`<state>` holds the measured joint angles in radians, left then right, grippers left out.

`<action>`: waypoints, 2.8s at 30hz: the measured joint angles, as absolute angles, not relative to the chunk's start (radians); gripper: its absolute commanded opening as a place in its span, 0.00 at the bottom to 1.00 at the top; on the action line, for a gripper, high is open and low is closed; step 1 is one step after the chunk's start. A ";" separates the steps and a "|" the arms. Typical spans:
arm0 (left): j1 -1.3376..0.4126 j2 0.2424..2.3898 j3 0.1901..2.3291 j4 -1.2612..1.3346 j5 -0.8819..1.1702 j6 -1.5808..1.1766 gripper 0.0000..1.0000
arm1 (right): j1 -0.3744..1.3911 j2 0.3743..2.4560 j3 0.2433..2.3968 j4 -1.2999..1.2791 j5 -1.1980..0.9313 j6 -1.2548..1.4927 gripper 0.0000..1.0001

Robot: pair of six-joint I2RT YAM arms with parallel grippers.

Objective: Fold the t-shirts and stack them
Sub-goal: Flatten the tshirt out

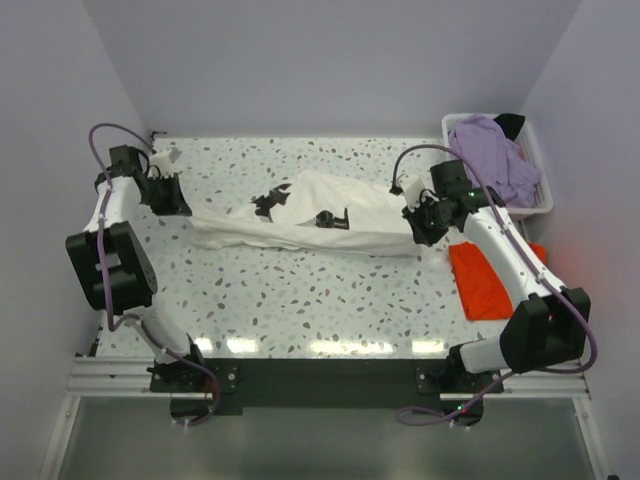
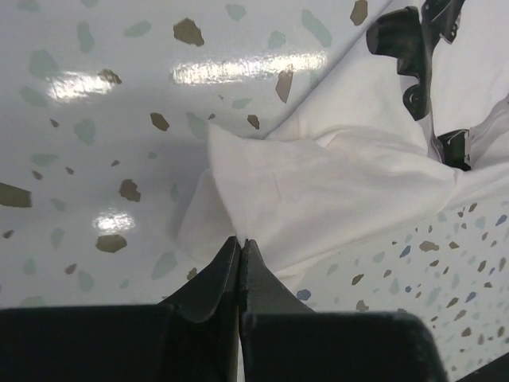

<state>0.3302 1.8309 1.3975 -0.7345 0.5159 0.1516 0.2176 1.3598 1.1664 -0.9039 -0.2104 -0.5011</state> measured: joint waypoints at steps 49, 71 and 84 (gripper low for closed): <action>0.561 0.971 1.626 0.044 0.595 0.132 0.00 | 0.191 1.029 1.838 -0.342 0.141 -0.449 0.00; 0.225 1.828 1.428 -0.242 0.436 0.328 0.00 | 0.191 1.986 1.571 -0.212 0.001 -0.518 0.00; 0.209 2.296 1.851 -0.226 0.413 0.254 0.01 | 0.191 2.317 1.839 -0.225 0.026 -0.610 0.00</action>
